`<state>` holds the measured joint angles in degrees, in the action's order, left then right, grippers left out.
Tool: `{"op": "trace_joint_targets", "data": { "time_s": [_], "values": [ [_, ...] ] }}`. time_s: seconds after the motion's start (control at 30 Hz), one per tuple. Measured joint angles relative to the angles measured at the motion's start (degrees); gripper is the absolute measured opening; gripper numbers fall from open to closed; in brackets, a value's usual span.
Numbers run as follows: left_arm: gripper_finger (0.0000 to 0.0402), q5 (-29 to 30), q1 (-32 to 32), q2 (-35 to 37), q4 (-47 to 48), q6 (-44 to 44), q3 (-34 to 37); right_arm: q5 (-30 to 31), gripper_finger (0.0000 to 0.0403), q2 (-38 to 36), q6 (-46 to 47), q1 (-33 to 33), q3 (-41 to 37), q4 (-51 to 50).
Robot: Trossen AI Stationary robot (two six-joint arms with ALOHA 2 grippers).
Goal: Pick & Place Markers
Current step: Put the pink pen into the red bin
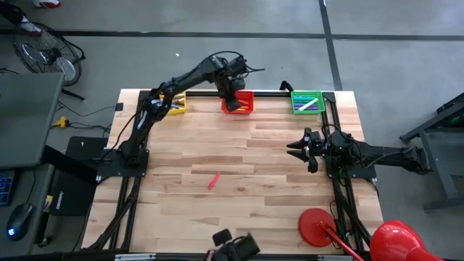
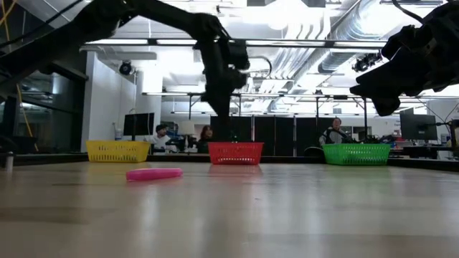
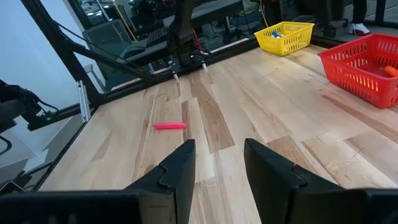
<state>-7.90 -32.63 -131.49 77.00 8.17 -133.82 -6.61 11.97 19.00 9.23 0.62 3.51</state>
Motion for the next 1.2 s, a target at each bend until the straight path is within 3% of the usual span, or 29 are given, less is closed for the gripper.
{"op": "trace_joint_targets", "data": {
  "time_s": [0.23,0.5,0.93,1.2],
  "values": [
    [0.0127,-1.51,4.33,1.18,4.92,-4.66,0.00,0.00,0.0126,0.00,-0.01,0.00,0.00,0.01],
    [0.0127,3.65,13.66,1.21,9.55,-10.57,-0.02,0.00,0.0126,0.00,0.00,0.01,0.00,-0.01],
    [0.0127,7.86,32.26,1.19,5.81,-24.80,-0.02,0.00,0.0126,0.00,0.00,0.02,0.00,-0.02],
    [0.0127,10.04,38.65,1.19,2.22,-32.39,-0.02,0.00,0.0126,0.00,-0.01,0.01,0.00,-0.02]
  ]
}}
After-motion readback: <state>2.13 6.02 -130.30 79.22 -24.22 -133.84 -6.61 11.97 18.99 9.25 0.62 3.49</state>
